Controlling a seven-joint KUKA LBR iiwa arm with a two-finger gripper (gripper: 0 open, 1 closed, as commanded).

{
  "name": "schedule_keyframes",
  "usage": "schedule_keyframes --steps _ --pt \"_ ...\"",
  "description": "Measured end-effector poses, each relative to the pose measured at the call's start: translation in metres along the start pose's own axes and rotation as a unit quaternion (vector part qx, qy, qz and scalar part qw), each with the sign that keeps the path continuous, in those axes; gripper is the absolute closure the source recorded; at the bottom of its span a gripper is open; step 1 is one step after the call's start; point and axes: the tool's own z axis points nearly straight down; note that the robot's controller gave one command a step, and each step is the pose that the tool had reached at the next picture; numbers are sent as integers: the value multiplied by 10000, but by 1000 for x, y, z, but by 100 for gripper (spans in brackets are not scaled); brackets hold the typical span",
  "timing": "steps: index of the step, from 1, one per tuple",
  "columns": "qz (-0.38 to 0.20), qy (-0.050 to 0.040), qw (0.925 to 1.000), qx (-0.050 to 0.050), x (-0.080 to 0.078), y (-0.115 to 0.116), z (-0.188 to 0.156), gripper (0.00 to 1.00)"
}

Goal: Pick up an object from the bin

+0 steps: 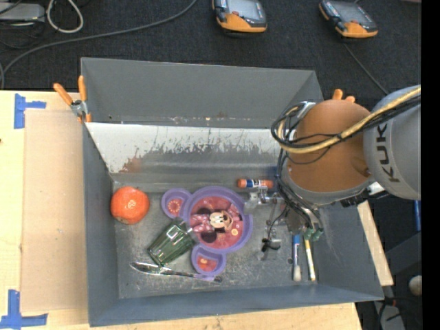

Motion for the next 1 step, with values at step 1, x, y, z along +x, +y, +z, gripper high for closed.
schedule_keyframes --steps 1 --pt "3 -37 10000 -1 -2 0 -3 0"
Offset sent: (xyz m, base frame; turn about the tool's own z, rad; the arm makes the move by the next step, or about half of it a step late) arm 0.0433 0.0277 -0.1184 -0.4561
